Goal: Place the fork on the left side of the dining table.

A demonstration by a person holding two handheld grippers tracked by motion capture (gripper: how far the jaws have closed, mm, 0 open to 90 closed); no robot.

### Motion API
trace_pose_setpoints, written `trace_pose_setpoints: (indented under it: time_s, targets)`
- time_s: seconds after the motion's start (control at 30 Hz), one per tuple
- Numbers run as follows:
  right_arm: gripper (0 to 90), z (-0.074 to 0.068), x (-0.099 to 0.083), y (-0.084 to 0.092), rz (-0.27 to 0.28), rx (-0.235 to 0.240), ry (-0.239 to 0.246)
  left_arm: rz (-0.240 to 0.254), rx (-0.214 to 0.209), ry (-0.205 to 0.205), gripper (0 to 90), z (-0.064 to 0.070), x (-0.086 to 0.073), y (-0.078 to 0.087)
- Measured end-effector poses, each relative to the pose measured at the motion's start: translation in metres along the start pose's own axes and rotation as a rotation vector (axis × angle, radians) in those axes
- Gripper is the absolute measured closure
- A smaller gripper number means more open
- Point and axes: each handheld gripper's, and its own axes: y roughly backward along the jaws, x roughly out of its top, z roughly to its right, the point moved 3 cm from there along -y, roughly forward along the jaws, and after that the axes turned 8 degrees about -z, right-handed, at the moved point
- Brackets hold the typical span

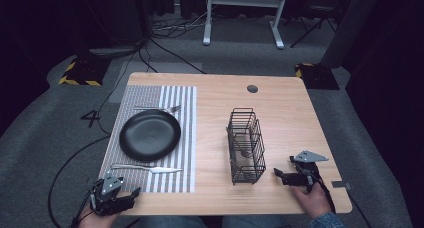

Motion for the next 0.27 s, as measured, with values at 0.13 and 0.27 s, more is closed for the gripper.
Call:
trace_pose_setpoints:
  time_s: [0.13, 0.27]
  targets:
    - [15.3, 0.0, 0.0, 0.0, 0.0, 0.0, 0.0, 0.062, -0.002, 0.003, 25.1, 0.0008, -0.0064, -0.0017]
    - [15.3, 0.0, 0.0, 0.0, 0.0, 0.0, 0.0, 0.088, -0.014, 0.002, 24.5, 0.0005, -0.0094, -0.0023]
